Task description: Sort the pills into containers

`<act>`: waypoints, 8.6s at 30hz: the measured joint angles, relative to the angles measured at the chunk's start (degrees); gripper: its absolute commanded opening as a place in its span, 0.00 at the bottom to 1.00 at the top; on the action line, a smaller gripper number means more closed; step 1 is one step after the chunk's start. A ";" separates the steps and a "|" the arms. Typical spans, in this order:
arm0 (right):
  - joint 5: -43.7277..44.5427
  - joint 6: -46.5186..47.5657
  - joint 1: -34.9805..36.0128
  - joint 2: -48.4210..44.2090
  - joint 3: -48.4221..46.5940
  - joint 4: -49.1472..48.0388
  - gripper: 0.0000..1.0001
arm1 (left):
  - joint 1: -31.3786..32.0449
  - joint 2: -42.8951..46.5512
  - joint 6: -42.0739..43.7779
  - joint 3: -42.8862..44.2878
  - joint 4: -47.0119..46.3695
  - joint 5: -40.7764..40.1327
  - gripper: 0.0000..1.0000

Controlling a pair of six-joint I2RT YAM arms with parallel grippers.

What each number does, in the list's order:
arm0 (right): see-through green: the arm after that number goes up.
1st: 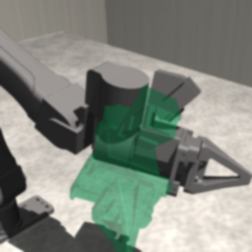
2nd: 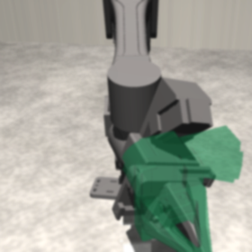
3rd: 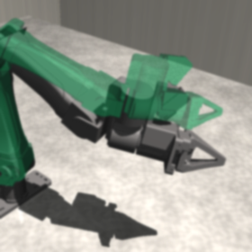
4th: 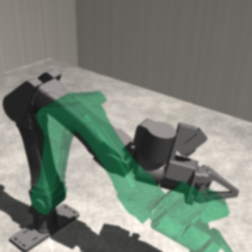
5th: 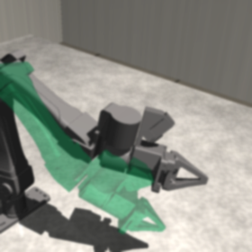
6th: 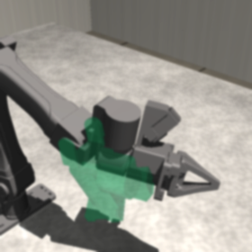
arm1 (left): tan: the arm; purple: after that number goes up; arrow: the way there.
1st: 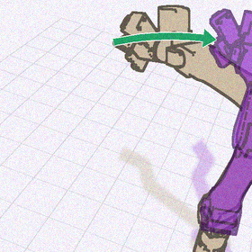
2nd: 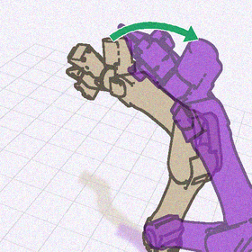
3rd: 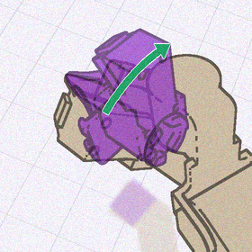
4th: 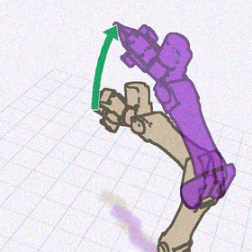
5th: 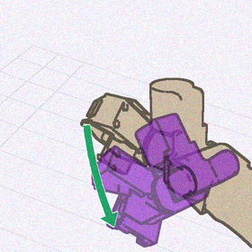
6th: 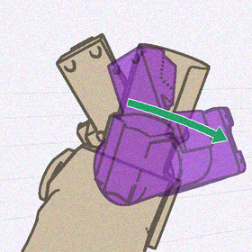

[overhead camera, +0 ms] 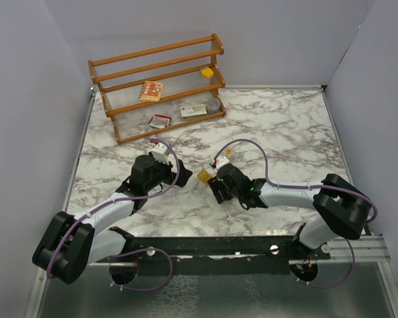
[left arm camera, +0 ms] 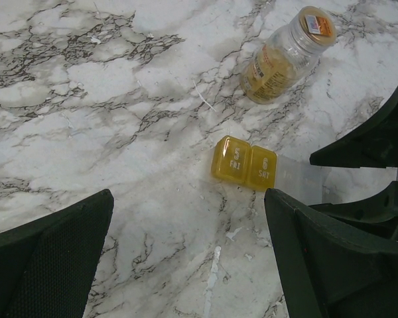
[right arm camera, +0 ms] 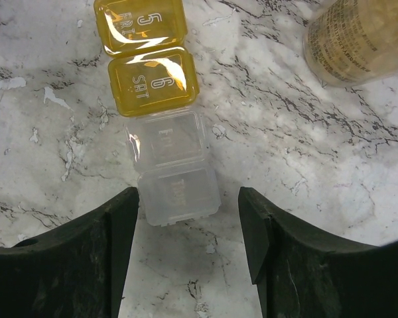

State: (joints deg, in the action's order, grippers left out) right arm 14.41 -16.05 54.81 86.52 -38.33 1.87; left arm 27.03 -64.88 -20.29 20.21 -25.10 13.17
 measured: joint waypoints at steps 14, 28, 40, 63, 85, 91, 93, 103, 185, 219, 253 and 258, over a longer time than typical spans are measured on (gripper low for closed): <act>0.81 -0.20 0.50 1.46 -0.55 -0.31 0.52 | 0.00 -0.72 -0.17 0.00 -0.11 0.44 0.99; 0.96 -0.22 0.66 1.99 -0.96 -0.48 0.01 | 0.00 -1.42 -0.63 0.00 -0.85 0.48 0.99; 1.38 -0.17 1.18 -0.96 -2.45 1.97 0.01 | 0.00 -1.18 -1.84 -1.49 -7.19 5.03 0.99; -1.01 1.44 1.40 -20.63 -1.49 4.22 0.01 | 0.00 6.12 -11.34 0.70 -13.42 12.57 0.99; -5.46 5.05 1.40 -23.87 -0.70 4.59 0.01 | 0.00 1.60 -20.52 4.87 -14.21 17.53 0.99; -6.32 5.44 1.40 -25.07 -0.70 4.57 0.01 | 0.00 -1.62 -23.26 4.92 -14.32 19.26 0.98; -6.36 5.60 1.40 -25.29 -0.70 4.55 0.01 | 0.00 -2.03 -23.98 4.92 -14.38 19.71 0.98; -6.56 7.02 1.40 -25.16 -0.90 4.52 0.01 | 0.00 -3.32 -28.09 5.60 -16.98 23.02 0.95; -2.97 12.72 2.32 -25.09 -1.95 4.59 0.01 | 0.04 -8.37 -34.67 7.19 -24.74 26.86 0.10; -0.76 13.33 3.13 -34.51 -2.45 5.77 0.30 | 0.44 -5.40 -36.00 7.15 -30.58 26.93 0.05; 8.00 13.60 3.10 -39.34 -4.92 7.34 0.47 | 0.35 -5.73 -35.34 5.14 -29.35 26.93 0.03; 5.99 14.01 3.08 -38.95 -4.83 7.48 0.56 | 0.35 -5.73 -35.76 5.14 -29.35 26.71 0.04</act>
State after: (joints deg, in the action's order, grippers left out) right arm 20.40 -2.04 57.89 47.57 -43.16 9.34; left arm 27.38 -70.61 -56.05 25.34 -54.46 39.88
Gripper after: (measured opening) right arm 0.518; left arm 0.305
